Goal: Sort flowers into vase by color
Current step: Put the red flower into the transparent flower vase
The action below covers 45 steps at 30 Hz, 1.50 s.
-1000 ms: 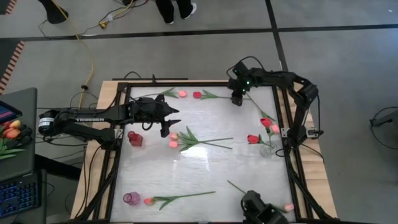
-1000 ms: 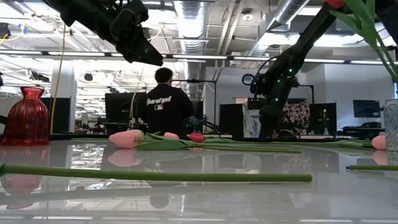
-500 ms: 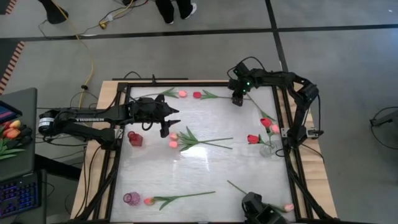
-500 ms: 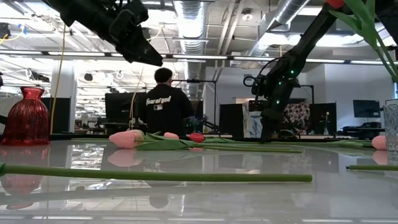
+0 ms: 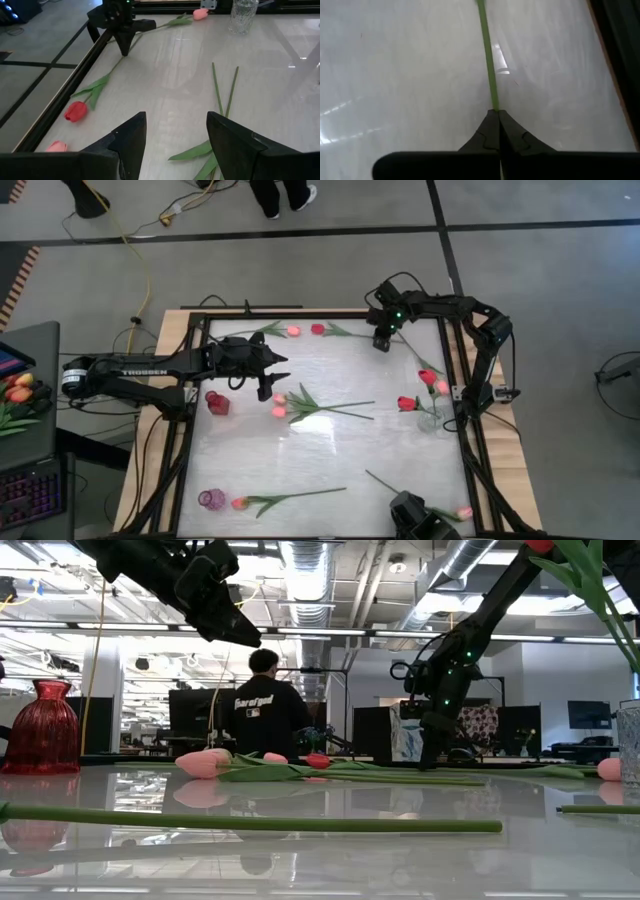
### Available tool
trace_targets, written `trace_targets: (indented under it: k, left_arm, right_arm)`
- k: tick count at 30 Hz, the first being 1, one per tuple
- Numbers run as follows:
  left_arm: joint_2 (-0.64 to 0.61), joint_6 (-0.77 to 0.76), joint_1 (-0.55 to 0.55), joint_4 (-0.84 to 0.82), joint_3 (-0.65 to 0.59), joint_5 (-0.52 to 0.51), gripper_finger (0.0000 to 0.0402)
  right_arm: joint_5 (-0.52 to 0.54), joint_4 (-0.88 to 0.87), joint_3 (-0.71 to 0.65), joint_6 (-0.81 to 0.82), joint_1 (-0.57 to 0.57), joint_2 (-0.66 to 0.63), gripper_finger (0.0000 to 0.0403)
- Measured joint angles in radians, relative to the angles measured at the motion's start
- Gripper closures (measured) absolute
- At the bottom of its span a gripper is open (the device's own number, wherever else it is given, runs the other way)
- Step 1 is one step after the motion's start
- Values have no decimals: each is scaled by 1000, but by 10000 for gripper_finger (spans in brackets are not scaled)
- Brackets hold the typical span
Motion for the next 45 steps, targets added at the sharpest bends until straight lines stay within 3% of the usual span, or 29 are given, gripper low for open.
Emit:
trace_targets:
  k: [6, 12, 20, 24, 30, 38, 41, 45]
  left_arm:
    - [0, -4, 0, 0, 0, 0, 205]
    - [0, -17, 0, -2, 0, 0, 205]
    - [0, -32, 0, 27, 0, 0, 205]
    - [43, -128, 0, 285, -52, 0, 205]
    - [217, -318, 0, 612, -87, -34, 205]
    - [513, -325, 2, 1132, -81, -136, 205]
    - [600, -312, 24, 1235, -46, -174, 205]
    - [698, -360, 71, 1274, 27, -149, 205]
  right_arm:
    - [-20, -3, -6, 74, 1, -39, 380]
    - [-226, 11, -6, 112, -16, -130, 387]
    - [-364, 50, -5, 143, 0, -242, 387]
    - [-439, 121, -5, 193, 10, -280, 387]
    - [-516, 207, -3, 260, 22, -317, 388]
    - [-609, 276, -3, 323, 35, -331, 384]
    - [-624, 305, -3, 344, 45, -331, 384]
    - [-647, 348, -3, 374, 59, -331, 384]
